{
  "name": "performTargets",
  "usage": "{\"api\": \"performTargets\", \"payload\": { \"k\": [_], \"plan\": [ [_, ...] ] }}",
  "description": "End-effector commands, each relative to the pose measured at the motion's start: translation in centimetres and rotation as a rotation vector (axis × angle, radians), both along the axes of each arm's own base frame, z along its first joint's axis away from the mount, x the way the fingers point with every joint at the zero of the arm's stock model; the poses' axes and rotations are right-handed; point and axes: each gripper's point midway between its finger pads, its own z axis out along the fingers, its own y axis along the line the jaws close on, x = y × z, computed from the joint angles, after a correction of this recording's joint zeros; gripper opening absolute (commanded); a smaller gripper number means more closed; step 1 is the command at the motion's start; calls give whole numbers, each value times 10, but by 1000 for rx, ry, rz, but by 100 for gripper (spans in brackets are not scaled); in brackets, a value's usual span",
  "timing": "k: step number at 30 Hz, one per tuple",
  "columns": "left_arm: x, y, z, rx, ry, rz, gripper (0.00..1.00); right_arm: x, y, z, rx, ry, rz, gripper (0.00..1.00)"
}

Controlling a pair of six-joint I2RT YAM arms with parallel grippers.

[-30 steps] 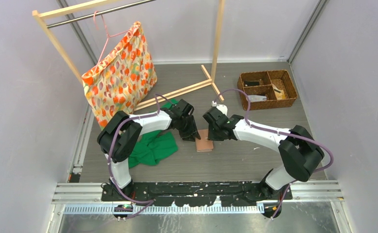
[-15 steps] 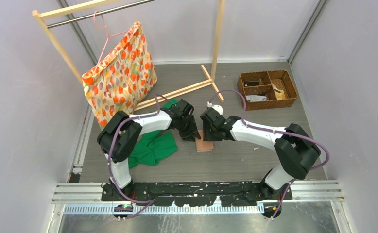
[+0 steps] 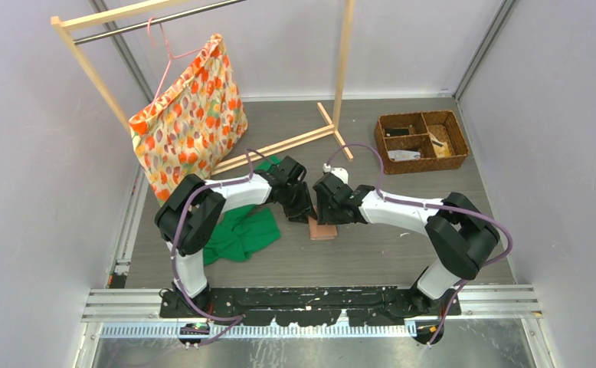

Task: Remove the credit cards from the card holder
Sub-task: Open the card holder at the center of the board.

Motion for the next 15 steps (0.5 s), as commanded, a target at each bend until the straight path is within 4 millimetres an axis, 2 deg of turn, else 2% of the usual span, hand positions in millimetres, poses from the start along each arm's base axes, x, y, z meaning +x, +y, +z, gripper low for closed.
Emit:
{"api": "performTargets", "payload": {
  "k": [1,8,15],
  "plan": [
    [-24,32,-49,174,83,-4,38,5,3,-8,-24,-15,8,49],
    [-26,35,-50,182,85,1,38,1,-12,-8,-77,-23,-5,28],
    [-27,35,-49,183,85,-7,38,-1,-21,3,-63,-54,-49,16]
  ]
}}
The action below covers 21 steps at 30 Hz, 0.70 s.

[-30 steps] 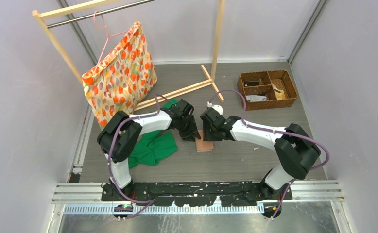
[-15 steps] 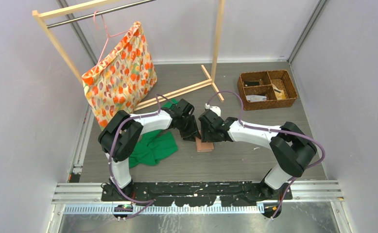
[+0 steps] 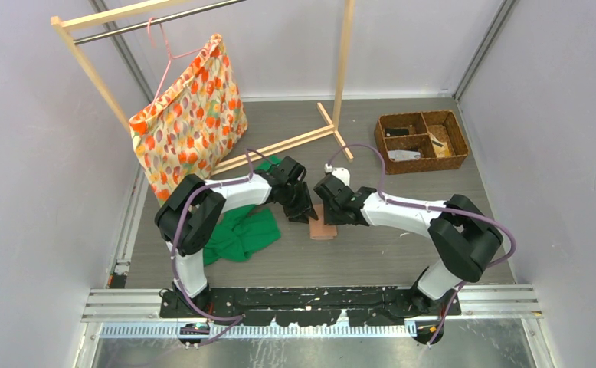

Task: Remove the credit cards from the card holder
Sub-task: Open the card holder at the center of the board.

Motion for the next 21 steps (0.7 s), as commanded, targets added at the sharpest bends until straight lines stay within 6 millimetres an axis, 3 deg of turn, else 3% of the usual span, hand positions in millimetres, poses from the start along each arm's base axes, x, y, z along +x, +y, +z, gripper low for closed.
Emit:
{"api": "performTargets", "payload": {
  "k": [1,9,13,16,21],
  "plan": [
    [-27,34,-48,174,84,-9,38,-4,-14,3,-20,-19,-50,15],
    [-27,34,-40,146,54,-11,38,-6,-20,24,55,-72,-113,14],
    [-26,31,-30,107,26,-2,38,-7,-30,30,59,-92,-153,30],
    [-26,31,-18,105,8,-32,39,-5,-46,20,21,-72,-198,35],
    [-30,30,29,184,-136,-149,51,-5,-67,-8,23,13,-267,37]
  ]
}}
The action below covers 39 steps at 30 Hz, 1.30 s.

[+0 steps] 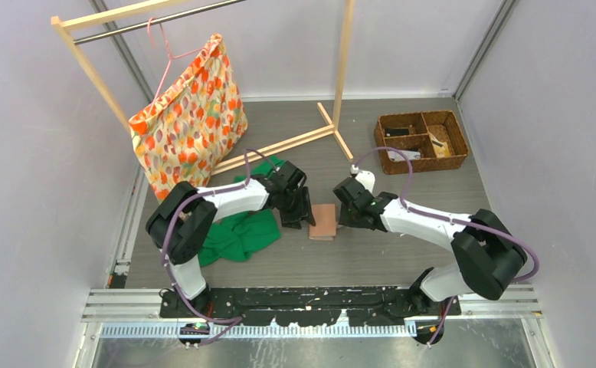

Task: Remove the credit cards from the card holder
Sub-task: Open the card holder at the center of the board.

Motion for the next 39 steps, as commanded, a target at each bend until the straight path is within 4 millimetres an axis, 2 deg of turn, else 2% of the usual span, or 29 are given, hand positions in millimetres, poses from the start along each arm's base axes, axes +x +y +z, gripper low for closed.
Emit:
{"api": "performTargets", "payload": {
  "k": [1,6,8,11,14,16,18,23,27,33,39],
  "plan": [
    [-18,24,29,182,-97,-104,53,0,-24,-23,25,66,-100,37],
    [-21,15,46,211,-158,-142,60,-1,-34,-35,117,108,-150,38],
    [-23,13,48,274,-185,-162,63,-2,-35,-33,116,105,-154,38],
    [-16,4,64,415,-274,-177,75,-2,-41,-30,96,115,-180,38],
    [-17,-9,72,512,-329,-211,78,-2,-49,-23,104,104,-205,39],
    [-18,-20,70,540,-345,-233,79,-4,-55,-17,118,89,-222,40],
    [-19,-29,65,546,-344,-246,79,-6,-64,-12,125,80,-245,41],
    [-10,-35,58,650,-390,-248,79,-17,-89,-1,107,65,-282,48],
    [-12,-46,40,653,-371,-277,79,-30,-104,3,88,61,-300,52],
    [-14,-54,20,655,-337,-314,76,-33,-99,11,139,46,-298,52],
    [-11,-53,29,633,-369,-303,60,-28,-98,11,128,46,-289,53]
  ]
}}
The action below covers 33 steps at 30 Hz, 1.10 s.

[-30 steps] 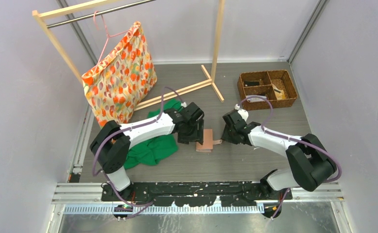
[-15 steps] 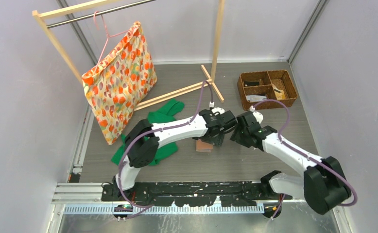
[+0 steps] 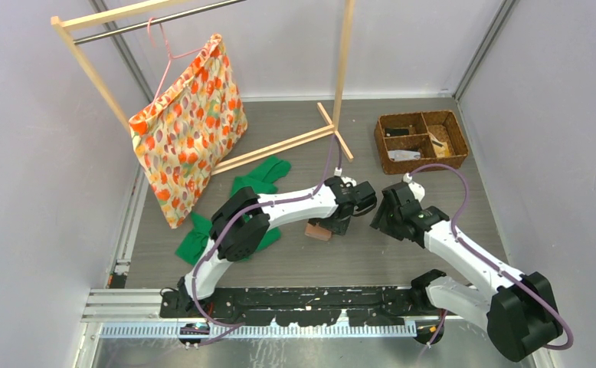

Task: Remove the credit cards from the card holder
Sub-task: Open the card holder at the center of the board.

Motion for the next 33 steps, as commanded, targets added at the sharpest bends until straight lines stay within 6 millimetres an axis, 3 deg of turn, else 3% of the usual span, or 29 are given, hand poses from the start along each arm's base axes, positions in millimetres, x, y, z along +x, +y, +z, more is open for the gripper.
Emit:
{"api": "performTargets", "payload": {
  "k": [1,3,7,10,14,18,27,33],
  "plan": [
    [9,-5,24,-44,-67,-13,58,6,2,5,-2,-9,12,52],
    [9,-4,26,-41,-72,-21,58,8,5,4,5,-9,18,52],
    [11,-6,26,-36,-75,-32,77,11,7,5,14,-14,15,52],
    [16,-2,26,21,-118,-32,76,12,8,6,23,-18,9,53],
    [17,-1,20,43,-120,-31,64,12,8,5,19,-15,8,53],
    [20,2,25,44,-142,-30,43,11,8,3,17,-9,9,53],
    [31,25,56,90,-226,-23,3,18,15,8,50,-22,13,52],
    [34,42,81,-8,-224,1,0,25,31,21,111,-26,44,53]
  ]
}}
